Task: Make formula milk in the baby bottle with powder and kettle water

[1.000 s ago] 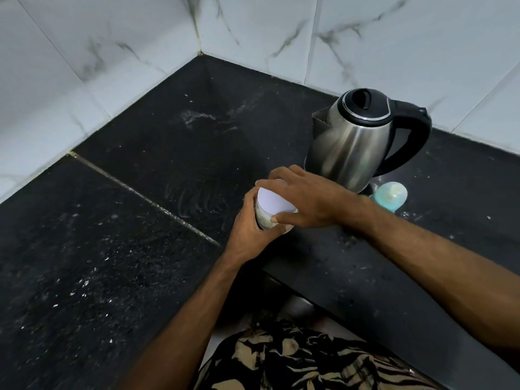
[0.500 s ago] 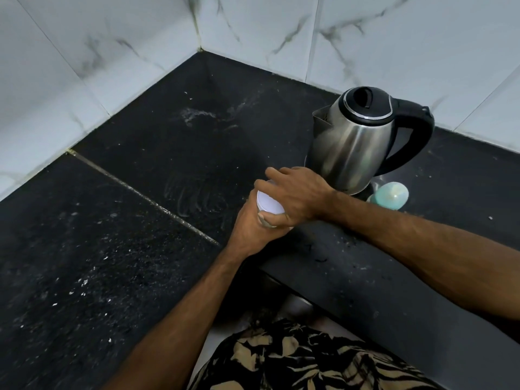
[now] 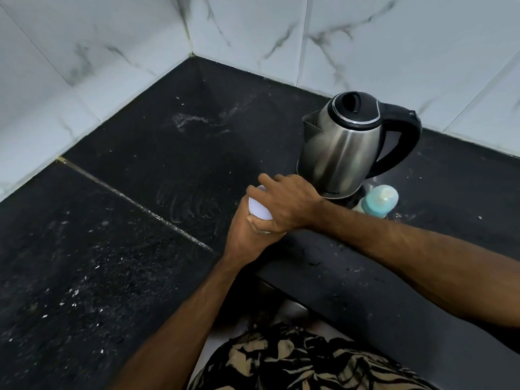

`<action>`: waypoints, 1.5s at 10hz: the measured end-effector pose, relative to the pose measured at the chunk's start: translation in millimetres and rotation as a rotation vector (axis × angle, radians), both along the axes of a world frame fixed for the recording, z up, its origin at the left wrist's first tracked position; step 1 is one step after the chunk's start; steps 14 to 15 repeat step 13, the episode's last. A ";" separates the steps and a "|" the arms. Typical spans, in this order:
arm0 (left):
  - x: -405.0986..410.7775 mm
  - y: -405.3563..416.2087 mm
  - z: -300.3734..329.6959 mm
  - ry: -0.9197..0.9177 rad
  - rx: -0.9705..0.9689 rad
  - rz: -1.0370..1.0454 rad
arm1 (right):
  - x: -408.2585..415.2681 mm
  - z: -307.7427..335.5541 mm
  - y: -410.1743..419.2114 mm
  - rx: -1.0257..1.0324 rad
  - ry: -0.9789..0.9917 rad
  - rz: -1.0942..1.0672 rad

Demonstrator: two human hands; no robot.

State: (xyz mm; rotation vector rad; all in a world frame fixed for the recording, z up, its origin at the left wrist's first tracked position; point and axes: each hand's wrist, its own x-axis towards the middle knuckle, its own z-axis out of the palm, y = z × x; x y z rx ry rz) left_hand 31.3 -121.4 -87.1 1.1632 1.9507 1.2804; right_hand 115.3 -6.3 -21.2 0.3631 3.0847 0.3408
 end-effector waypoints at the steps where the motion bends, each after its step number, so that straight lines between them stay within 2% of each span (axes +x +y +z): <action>1: 1.4 -0.4 -4.8 -0.040 0.022 0.025 | -0.8 -3.3 -1.8 -0.016 0.000 -0.046; 4: 6.6 0.5 0.0 -0.009 0.076 0.019 | 0.4 -12.2 -2.1 -0.070 0.063 -0.109; 6: 11.7 3.5 9.4 0.082 0.127 -0.002 | -2.4 -19.2 2.2 -0.112 0.091 -0.113; 8: 4.4 1.7 -9.1 0.048 0.143 0.046 | 2.4 -15.7 -5.2 -0.082 0.190 -0.115; 11: 2.4 -2.8 -11.0 -0.071 0.107 0.004 | 14.5 -10.7 -13.9 -0.212 0.195 -0.320; 12: 0.1 -12.8 -5.9 -0.095 0.020 -0.014 | 25.9 3.1 -19.1 -0.258 0.320 -0.399; 13: -0.5 -28.0 -2.7 -0.081 0.107 0.039 | 50.7 22.8 -14.8 -0.293 0.611 -0.505; 15: -0.5 -28.0 -2.7 -0.081 0.107 0.039 | 50.7 22.8 -14.8 -0.293 0.611 -0.505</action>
